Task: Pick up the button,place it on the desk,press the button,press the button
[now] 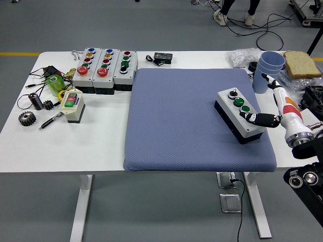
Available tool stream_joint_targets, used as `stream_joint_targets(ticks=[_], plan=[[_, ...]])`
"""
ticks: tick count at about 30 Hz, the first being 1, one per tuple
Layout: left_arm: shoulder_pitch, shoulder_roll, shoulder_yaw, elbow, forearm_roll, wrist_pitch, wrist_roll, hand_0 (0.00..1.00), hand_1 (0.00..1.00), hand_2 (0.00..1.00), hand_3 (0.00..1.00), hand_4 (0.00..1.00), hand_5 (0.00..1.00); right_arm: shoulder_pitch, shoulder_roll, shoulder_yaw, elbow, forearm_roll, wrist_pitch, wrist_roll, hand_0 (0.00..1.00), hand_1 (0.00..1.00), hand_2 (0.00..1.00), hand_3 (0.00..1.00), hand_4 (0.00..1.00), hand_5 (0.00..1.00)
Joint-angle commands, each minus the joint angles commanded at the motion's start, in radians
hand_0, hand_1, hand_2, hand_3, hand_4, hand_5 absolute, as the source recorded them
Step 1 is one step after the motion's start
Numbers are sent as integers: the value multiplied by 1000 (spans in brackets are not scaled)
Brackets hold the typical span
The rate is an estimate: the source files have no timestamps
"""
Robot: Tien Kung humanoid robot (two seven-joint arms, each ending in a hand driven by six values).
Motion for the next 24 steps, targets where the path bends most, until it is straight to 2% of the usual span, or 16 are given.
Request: stream_joint_targets(ticks=[10,16,21,22,24], plan=[[3,-5,-17,0,0,2,-1,622,658,676,594,336,647,39,32,-52,-88,35,25,-52,998,936,992,996,998,141],[-1,-8,-20,0,-14,4,-5,622,658,675,595,336,645,89,55,-68,-173,0,36,-122,998,917,984,984,998,143],[0,-10,-25,0,-19,6,-6,622,658,675,595,336,645,128,61,-82,-212,-51,60,-174,998,917,984,984,998,143],[-1,-11,-22,0,-24,7,-6,621,658,674,594,337,645,140,62,-85,-220,-66,70,-186,854,803,925,933,998,137],[-1,-12,-18,0,-36,8,-9,621,658,674,594,337,645,161,63,-95,-233,-83,90,-206,854,803,925,933,998,137]])
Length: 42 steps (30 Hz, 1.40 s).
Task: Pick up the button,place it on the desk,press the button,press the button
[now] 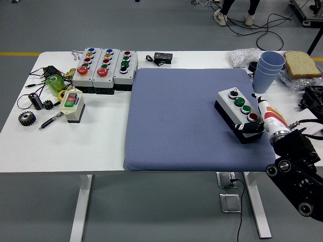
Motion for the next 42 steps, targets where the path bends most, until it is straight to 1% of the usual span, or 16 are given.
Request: stream_joint_targets(ticks=[1,3,4,9,10,15,16,20,21,27,28,33,34,39,40,42], plan=[[1,-1,-1,0,-2,1,0,621,658,674,594,337,645,8,0,-3,-6,-5,10,-7,854,803,925,933,998,137],[4,-4,-6,0,-6,2,-1,621,658,674,594,337,645,26,1,-12,-21,-9,60,-21,854,803,925,933,998,137],[4,-4,-7,0,-6,2,-1,622,656,674,593,336,640,30,1,-14,-25,-7,77,-24,765,726,837,882,998,149],[11,-9,-14,0,-10,2,-2,622,656,674,593,336,640,63,4,-33,-69,-26,141,-59,765,726,837,882,998,149],[11,-10,-14,0,-12,2,-2,620,656,674,591,337,637,69,3,-36,-78,-30,145,-65,617,626,758,817,975,154],[10,-11,-18,0,-16,3,-3,620,656,674,591,337,637,84,-6,-47,-97,-38,155,-62,617,626,758,817,975,154],[10,-11,-17,0,-18,3,-4,619,656,673,591,340,640,87,-8,-50,-101,-44,150,-64,450,476,596,694,848,74],[5,-11,-14,0,-26,5,-6,619,656,673,591,340,640,103,-26,-61,-106,-77,122,-62,450,476,596,694,848,74],[4,-11,-15,0,-26,5,-7,618,656,673,592,340,640,107,-31,-65,-104,-76,117,-59,294,347,509,621,799,67],[0,-10,-15,0,-27,5,-7,618,656,673,592,340,640,122,-60,-95,-94,-56,103,-33,294,347,509,621,799,67],[0,-10,-17,0,-25,5,-7,618,656,674,592,341,641,125,-67,-104,-93,-47,104,-26,180,234,459,572,761,94],[-1,-9,-22,0,-20,5,-6,618,656,674,592,341,641,128,-97,-138,-60,-21,97,35,180,234,459,572,761,94],[-1,-10,-23,0,-19,5,-6,618,656,674,593,343,644,128,-99,-141,-56,-19,98,44,202,239,451,570,734,109],[-2,-9,-25,0,-18,5,-7,618,656,674,593,343,644,137,-121,-185,0,-9,125,145,202,239,451,570,734,109],[-3,-9,-28,0,-15,5,-6,619,656,674,592,344,646,143,-125,-201,13,-13,134,171,213,240,448,575,750,127],[-3,-9,-30,0,-12,5,-5,619,656,674,592,344,646,148,-127,-214,22,-16,140,204,213,240,448,575,750,127]])
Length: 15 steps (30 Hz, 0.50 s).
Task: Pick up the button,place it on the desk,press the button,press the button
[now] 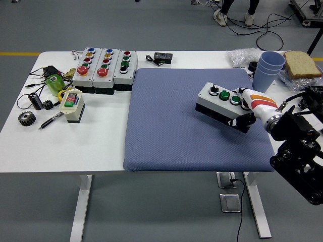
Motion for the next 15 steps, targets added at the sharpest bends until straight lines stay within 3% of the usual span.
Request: stream_joint_targets(ticks=[2,7,9,10,15], plan=[[0,0,-1,0,1,-1,1,619,656,674,592,344,646,17,1,-43,26,-4,34,61,213,240,448,575,750,127],[0,0,0,0,2,-1,1,619,656,674,592,343,645,43,12,-106,27,-13,36,123,219,241,444,578,757,149],[0,-1,-3,0,6,-1,3,619,656,674,592,343,645,64,16,-138,5,4,54,156,219,241,444,578,757,149],[0,-1,-6,0,10,-1,4,620,657,674,592,343,645,74,17,-157,-9,12,66,170,276,244,450,580,772,163],[0,-1,-6,0,8,-1,4,620,657,674,592,343,645,100,17,-194,-48,6,75,205,276,244,450,580,772,163]])
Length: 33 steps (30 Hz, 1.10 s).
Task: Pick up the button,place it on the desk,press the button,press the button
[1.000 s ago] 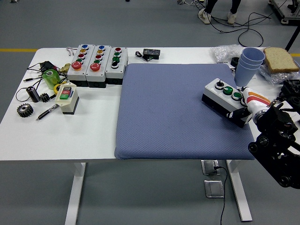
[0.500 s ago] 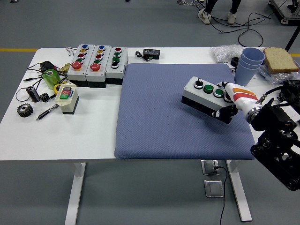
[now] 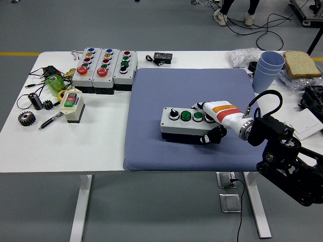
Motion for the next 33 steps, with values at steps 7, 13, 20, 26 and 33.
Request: stream_joint_targets(ticks=[7,13,20,26,33], plan=[[2,-1,-9,0,16,-2,5,622,658,676,594,341,642,17,4,-40,-25,4,-31,66,357,301,489,580,782,170],[7,-1,-12,0,22,-3,7,622,659,676,594,339,642,15,13,-56,-50,-39,-70,101,614,554,669,722,855,148],[7,-1,-10,0,19,-3,6,623,659,677,595,339,642,5,13,-42,-52,-82,-90,111,851,722,844,851,952,50],[9,-1,-15,0,26,-4,8,623,660,677,598,337,641,-9,9,-26,-47,-113,-134,147,979,820,942,927,967,2],[11,-2,-19,0,33,-4,10,622,660,678,599,336,641,-17,2,-14,-40,-102,-123,158,974,833,942,925,976,2]])
